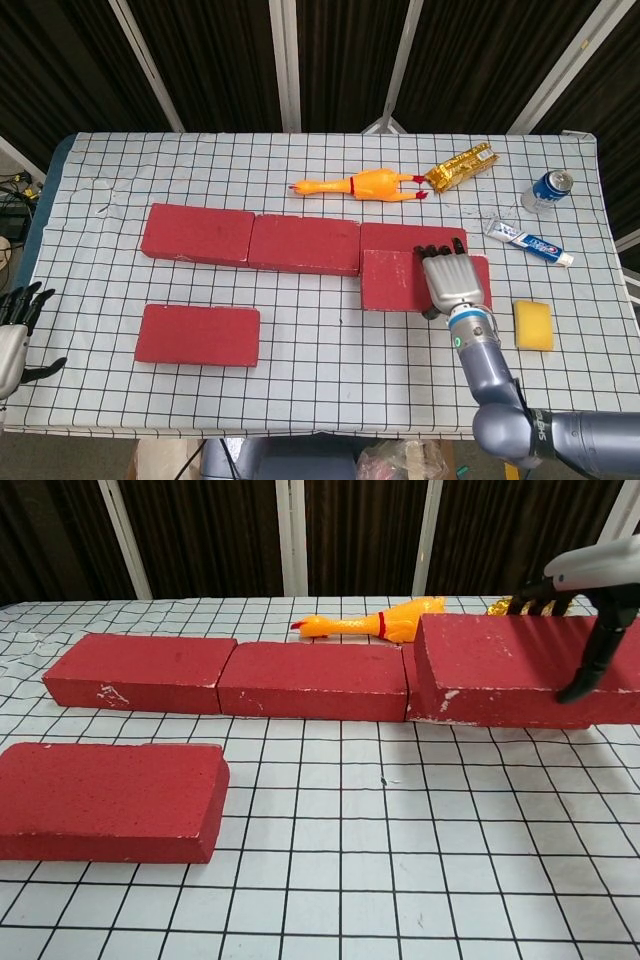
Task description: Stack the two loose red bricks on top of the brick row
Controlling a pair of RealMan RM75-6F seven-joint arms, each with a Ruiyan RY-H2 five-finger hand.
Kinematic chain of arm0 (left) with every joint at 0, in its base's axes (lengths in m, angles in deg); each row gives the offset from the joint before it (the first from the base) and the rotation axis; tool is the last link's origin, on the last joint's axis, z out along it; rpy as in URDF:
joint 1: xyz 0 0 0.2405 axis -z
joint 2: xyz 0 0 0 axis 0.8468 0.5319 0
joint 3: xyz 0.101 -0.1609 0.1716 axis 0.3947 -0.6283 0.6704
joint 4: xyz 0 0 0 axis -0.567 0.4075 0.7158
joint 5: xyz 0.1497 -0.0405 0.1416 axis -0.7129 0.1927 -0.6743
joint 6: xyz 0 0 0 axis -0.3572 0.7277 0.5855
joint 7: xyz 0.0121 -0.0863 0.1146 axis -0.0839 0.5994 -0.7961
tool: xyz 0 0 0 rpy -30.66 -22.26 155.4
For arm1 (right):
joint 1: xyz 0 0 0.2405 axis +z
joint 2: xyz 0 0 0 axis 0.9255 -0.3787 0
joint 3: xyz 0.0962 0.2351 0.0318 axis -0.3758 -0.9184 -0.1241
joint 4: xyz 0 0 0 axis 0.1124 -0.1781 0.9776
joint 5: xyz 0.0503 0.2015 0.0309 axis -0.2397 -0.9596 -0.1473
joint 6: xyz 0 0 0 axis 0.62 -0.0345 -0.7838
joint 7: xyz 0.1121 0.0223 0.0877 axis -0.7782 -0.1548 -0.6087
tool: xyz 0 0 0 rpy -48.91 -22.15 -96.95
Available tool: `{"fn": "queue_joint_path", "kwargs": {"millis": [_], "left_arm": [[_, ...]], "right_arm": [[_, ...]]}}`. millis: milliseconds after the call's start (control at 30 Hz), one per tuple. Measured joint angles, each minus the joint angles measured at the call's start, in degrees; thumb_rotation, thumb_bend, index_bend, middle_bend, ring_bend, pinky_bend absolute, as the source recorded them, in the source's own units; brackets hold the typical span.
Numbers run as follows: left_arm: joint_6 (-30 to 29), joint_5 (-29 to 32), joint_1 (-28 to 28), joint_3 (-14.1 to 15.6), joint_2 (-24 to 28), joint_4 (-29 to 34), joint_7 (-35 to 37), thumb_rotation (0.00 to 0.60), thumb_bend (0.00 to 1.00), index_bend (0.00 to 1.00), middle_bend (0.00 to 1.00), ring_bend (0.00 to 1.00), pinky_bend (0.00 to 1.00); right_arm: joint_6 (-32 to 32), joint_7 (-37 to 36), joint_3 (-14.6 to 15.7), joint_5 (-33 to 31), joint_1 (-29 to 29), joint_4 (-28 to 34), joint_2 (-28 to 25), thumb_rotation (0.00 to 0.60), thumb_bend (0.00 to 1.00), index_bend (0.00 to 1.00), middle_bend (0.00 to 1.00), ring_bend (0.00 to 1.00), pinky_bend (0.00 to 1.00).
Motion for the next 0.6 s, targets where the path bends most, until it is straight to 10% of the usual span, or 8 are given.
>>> {"fn": "queue_joint_path", "kwargs": {"millis": [600], "left_arm": [[1.9,5.0,1.0,-1.6,-0.9,-0.8,-2.2,0.600,0.00,0.12,0.01,0.00,0.02]], "right_arm": [[-9.8,15.1,-8.6,-32.0,24.3,-30.9,14.1,0.600,0.16,0.27,0.23,0.21,0.00]]}}
